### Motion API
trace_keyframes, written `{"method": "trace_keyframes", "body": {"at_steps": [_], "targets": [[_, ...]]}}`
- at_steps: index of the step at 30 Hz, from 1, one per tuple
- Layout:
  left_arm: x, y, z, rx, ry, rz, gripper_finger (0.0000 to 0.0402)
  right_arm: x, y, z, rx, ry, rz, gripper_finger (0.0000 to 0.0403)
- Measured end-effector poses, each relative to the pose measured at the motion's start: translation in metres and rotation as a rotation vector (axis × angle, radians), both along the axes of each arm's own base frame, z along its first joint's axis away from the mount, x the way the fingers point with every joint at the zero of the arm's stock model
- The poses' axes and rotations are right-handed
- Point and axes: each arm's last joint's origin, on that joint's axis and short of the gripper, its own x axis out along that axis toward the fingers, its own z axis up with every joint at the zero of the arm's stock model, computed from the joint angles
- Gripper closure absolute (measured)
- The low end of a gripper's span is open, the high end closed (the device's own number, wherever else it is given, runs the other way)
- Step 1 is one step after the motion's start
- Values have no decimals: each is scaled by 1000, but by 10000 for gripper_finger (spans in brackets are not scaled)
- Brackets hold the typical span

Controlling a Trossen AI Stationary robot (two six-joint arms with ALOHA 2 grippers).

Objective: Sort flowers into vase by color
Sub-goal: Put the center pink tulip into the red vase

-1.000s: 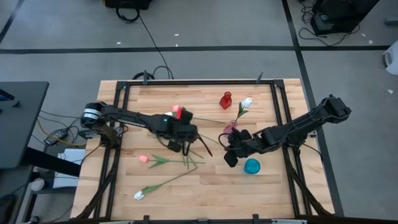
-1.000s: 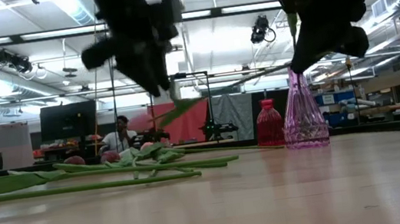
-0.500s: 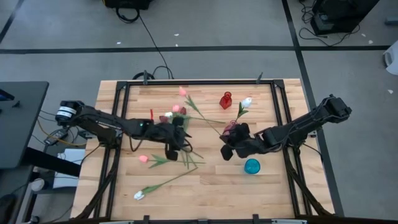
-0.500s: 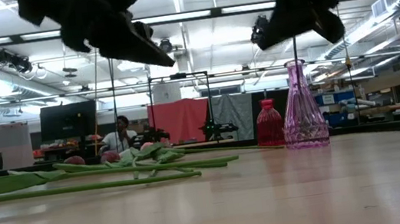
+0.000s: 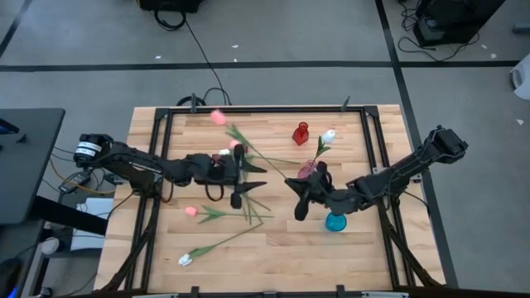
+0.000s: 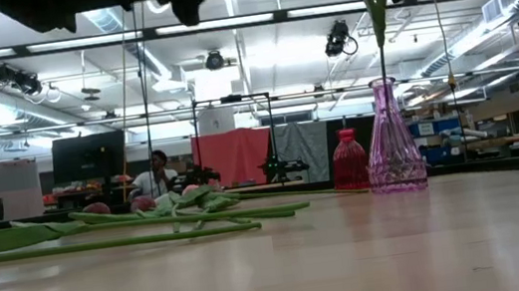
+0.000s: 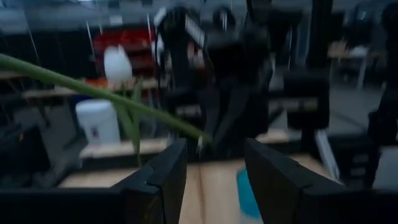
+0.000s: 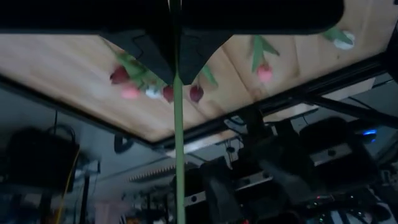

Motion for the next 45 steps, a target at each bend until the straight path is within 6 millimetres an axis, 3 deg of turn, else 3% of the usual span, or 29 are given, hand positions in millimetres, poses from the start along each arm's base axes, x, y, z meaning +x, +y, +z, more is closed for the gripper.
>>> {"method": "trace_keyframes", "body": {"at_steps": [11,22,31,35,39,45], "targets": [[0,12,12,-65,-109,7,234,1,4,10,-107,-30,42,386],[-3,12,21,-78,-203,-24,239,2,3,9,-127,-13,46,386],[1,14,28,-73,-213,-11,318,3,4,6,-130,-5,45,386],[4,13,27,-29,-184,-18,376,3,4,6,-132,-2,45,384],[5,16,25,-20,-166,-8,390,3,4,6,-134,1,43,358],[8,22,18,-10,-62,-23,396,-1,5,13,-99,-26,101,278]]}}
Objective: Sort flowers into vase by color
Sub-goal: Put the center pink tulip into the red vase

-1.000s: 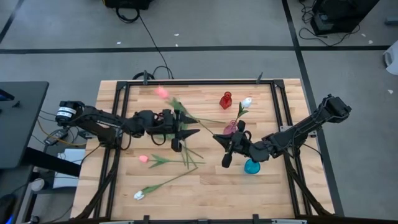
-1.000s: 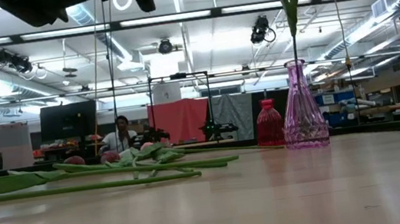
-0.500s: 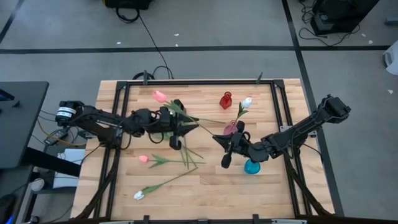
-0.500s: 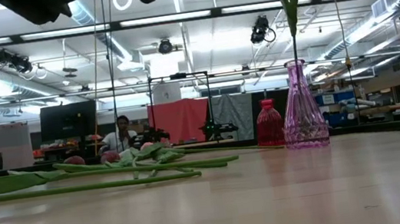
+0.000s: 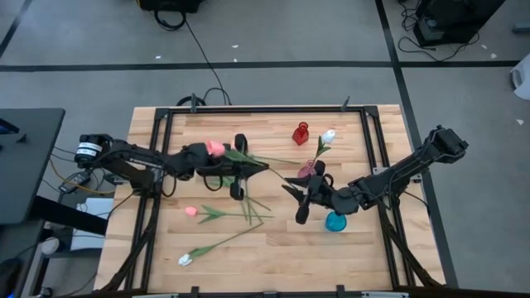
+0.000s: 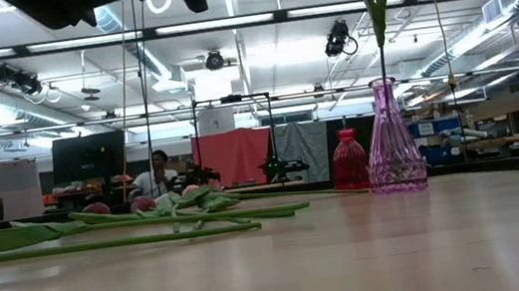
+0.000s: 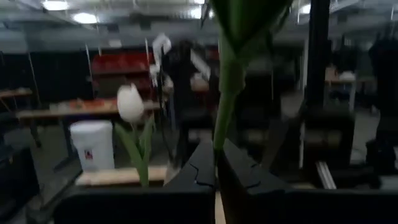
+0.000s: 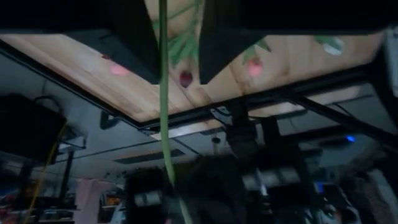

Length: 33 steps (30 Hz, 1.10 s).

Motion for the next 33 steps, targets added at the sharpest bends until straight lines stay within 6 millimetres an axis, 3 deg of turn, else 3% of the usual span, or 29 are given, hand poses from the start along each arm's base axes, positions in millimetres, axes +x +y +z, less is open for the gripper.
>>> {"method": "trace_keyframes", "body": {"at_steps": [5,10,15,18,33], "targets": [[9,4,1,7,237,-56,398,-11,0,10,17,-10,24,232],[15,3,7,24,439,-129,398,-8,-5,10,18,-10,12,225],[23,2,12,23,475,-145,398,5,-12,7,-16,-37,7,229],[27,2,6,20,510,-145,398,14,-14,6,-50,-65,38,229],[38,-2,4,-6,462,-156,397,31,-25,-6,-102,-48,42,246]]}}
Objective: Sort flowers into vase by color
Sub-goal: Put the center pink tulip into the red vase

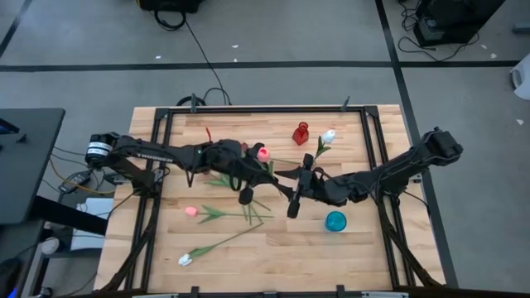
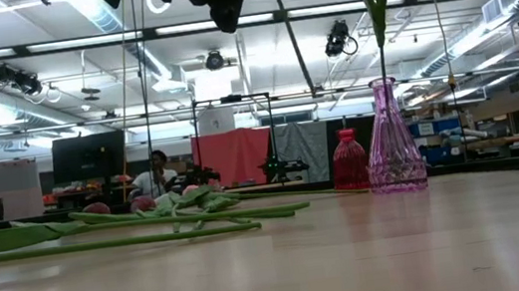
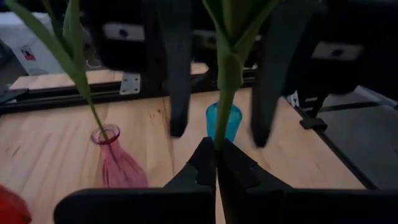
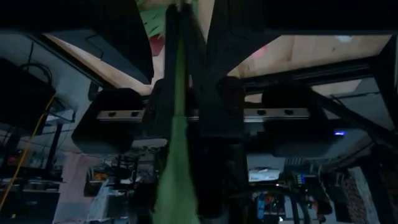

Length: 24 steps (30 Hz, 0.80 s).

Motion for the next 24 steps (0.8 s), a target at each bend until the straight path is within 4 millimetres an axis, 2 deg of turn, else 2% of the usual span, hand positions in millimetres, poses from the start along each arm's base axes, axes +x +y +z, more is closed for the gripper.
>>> {"method": "trace_keyframes", "body": {"at_steps": [5,11,14,19,24], "targets": [[0,0,1,1,-13,0,396,1,-2,1,-6,-14,-5,288],[0,0,1,27,-12,2,395,2,-3,1,-5,-11,13,378],[0,0,1,32,-11,0,383,2,-3,1,-3,-14,22,390],[-1,1,-3,52,19,-4,316,0,-4,4,26,-29,7,392],[-13,8,4,59,46,11,243,-20,6,20,28,-39,-17,396]]}}
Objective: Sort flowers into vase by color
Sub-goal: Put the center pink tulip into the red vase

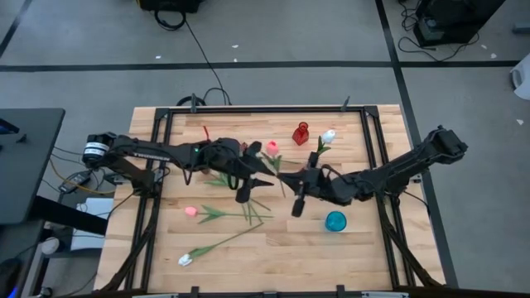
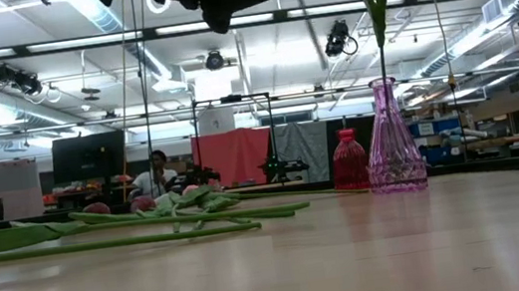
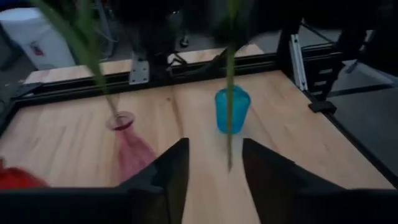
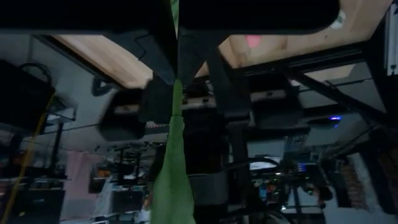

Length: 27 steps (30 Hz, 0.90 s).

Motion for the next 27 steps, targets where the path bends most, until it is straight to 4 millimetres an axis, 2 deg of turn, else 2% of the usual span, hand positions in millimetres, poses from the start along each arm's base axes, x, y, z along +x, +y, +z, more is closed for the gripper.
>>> {"method": "trace_keyframes", "body": {"at_steps": [4,7,15,21,27], "targets": [[-17,0,9,19,-47,-10,225,-21,7,16,-5,-11,-44,396],[-28,0,8,26,-91,-12,227,-36,11,26,4,-21,-30,396],[-49,0,-33,-35,-87,16,234,-78,5,45,80,-8,-20,397],[-61,2,-46,-57,-103,37,234,-107,-13,66,100,-62,11,398],[-64,7,-43,-79,-126,63,234,-125,-42,84,78,-137,-5,398]]}}
